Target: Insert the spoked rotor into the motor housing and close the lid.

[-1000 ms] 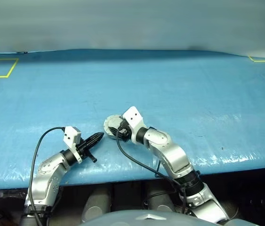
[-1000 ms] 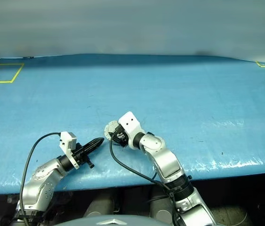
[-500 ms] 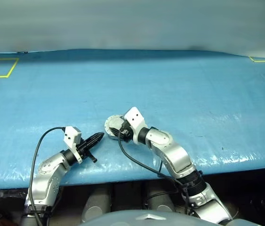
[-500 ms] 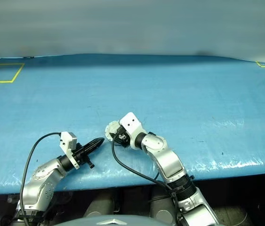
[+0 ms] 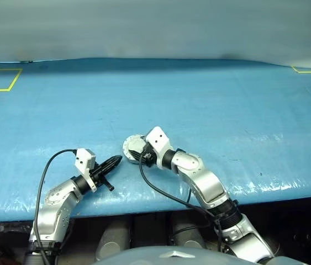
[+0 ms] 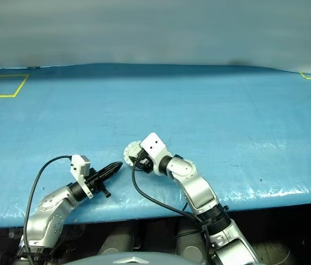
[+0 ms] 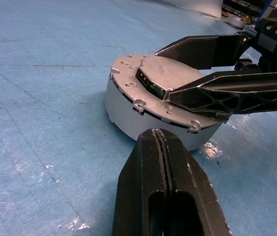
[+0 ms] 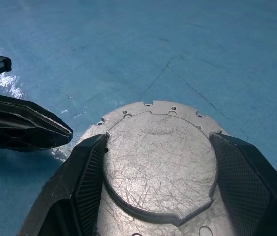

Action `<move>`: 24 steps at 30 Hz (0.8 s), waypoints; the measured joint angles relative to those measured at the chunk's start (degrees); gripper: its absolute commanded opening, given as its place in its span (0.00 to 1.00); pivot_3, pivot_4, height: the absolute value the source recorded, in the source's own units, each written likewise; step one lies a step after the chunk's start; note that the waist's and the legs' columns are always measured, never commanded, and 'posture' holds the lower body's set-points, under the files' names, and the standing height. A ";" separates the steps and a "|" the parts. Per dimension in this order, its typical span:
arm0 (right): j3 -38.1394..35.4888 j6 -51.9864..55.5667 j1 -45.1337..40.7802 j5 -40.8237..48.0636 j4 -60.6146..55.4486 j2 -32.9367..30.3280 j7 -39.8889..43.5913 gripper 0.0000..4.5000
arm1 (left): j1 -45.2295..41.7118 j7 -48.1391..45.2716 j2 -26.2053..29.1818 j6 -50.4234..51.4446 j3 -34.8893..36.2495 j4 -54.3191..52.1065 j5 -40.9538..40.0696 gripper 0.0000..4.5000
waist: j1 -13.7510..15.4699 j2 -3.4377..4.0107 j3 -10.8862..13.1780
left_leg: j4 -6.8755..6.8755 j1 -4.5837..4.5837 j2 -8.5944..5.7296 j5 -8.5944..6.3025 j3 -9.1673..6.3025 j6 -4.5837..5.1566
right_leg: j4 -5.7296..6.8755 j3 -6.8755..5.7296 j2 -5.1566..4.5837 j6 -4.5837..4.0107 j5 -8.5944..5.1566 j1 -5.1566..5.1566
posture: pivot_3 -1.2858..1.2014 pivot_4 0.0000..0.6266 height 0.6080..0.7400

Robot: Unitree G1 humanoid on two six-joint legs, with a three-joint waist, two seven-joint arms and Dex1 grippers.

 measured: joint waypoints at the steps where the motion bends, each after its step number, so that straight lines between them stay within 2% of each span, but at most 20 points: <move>1: -0.04 -0.30 -0.03 0.00 0.10 -0.21 0.19 0.67 | 0.00 0.00 0.00 0.00 -0.02 0.00 0.00 0.00 | 0.02 0.00 0.00 | 0.00 0.00 0.00 0.00 0.00 0.00 | 0.00 0.00 0.00 0.00 0.00 0.00 | 0.52 0.24 1.00; 14: -0.18 -1.11 -1.20 -0.10 1.59 -0.89 1.95 0.67 | -0.03 -0.01 -0.35 -0.10 -0.68 0.00 0.03 0.00 | 0.02 0.00 -0.01 | 0.00 0.05 0.01 0.00 0.00 0.00 | 0.00 0.00 0.00 0.00 0.00 0.04 | 0.52 0.24 1.00; 24: -0.46 -4.42 -1.94 -0.20 5.54 -0.33 2.31 0.67 | 0.07 0.01 -0.38 -0.11 -0.70 0.00 0.02 0.00 | -0.19 0.02 -0.05 | 0.01 0.43 0.09 -0.08 -0.01 -0.14 | 0.00 -0.04 -0.07 0.00 0.00 0.43 | 0.52 0.24 1.00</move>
